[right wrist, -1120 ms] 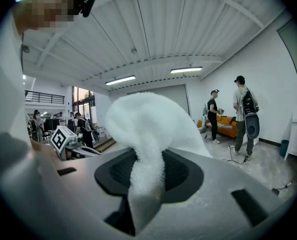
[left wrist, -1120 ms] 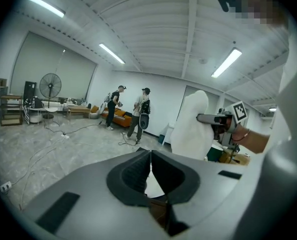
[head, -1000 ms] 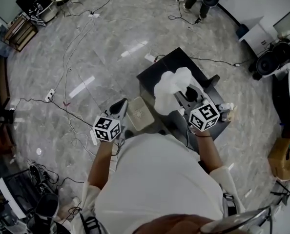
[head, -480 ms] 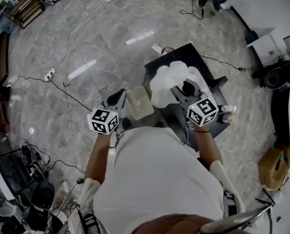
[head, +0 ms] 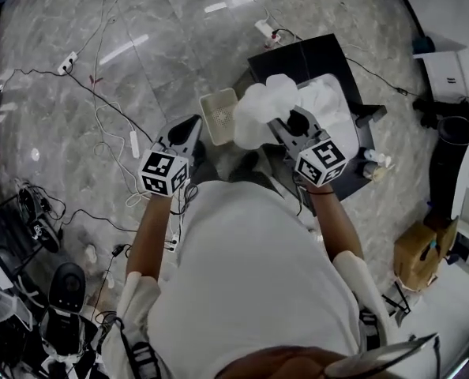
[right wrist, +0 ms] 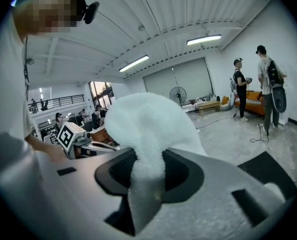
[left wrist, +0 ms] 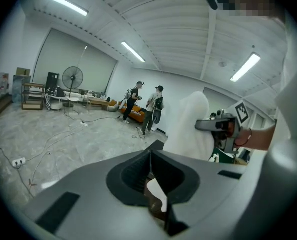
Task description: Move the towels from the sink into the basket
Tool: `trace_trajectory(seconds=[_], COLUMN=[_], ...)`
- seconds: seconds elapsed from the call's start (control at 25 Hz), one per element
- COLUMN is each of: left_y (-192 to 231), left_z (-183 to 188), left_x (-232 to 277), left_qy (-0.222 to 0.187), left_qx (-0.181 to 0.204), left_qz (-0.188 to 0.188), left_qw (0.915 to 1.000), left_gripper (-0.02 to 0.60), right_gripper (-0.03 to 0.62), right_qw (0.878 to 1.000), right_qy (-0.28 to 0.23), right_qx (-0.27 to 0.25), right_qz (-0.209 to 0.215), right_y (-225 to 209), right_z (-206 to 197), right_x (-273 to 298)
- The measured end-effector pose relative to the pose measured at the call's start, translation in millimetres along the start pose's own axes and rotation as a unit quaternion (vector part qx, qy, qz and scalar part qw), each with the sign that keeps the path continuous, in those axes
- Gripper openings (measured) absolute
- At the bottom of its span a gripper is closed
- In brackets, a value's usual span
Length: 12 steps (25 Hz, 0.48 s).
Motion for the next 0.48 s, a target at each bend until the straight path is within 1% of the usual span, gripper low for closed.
trace_trajectory(seconds=[0.12, 0.32, 0.48], left_y=[24.8, 73.3, 110.3], left_z=[-14.5, -46.3, -96.1], left_x=[8.9, 32.6, 58.7], left_qy=[0.017, 0.036, 0.072], left_qx=[-0.006, -0.018, -0.027], left_qz=[0.001, 0.001, 0.003], left_qw=[0.9998, 0.9992, 0.997], left_gripper=[0.012, 0.012, 0.012], right_gripper=[0.124, 0.124, 0.124], right_qw=[0.999, 0.997, 0.992], right_qy=[0.025, 0.07, 0.116], right_qx=[0.021, 0.023, 0.036], right_qz=[0.009, 0.0, -0.019], right_y=[4.8, 7.5, 4.6], right_z=[-39.0, -122.4, -206.1], right_x=[32.5, 85.2, 120.6])
Point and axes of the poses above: the fingertips, and each gripper's own axes: x forward along the fingers, y to its left, z out of its top, the point moved 1 cm from there along -x, backward along the fingers, and after that the axes turned 13 degrees about -x, right-handed, at the moved point
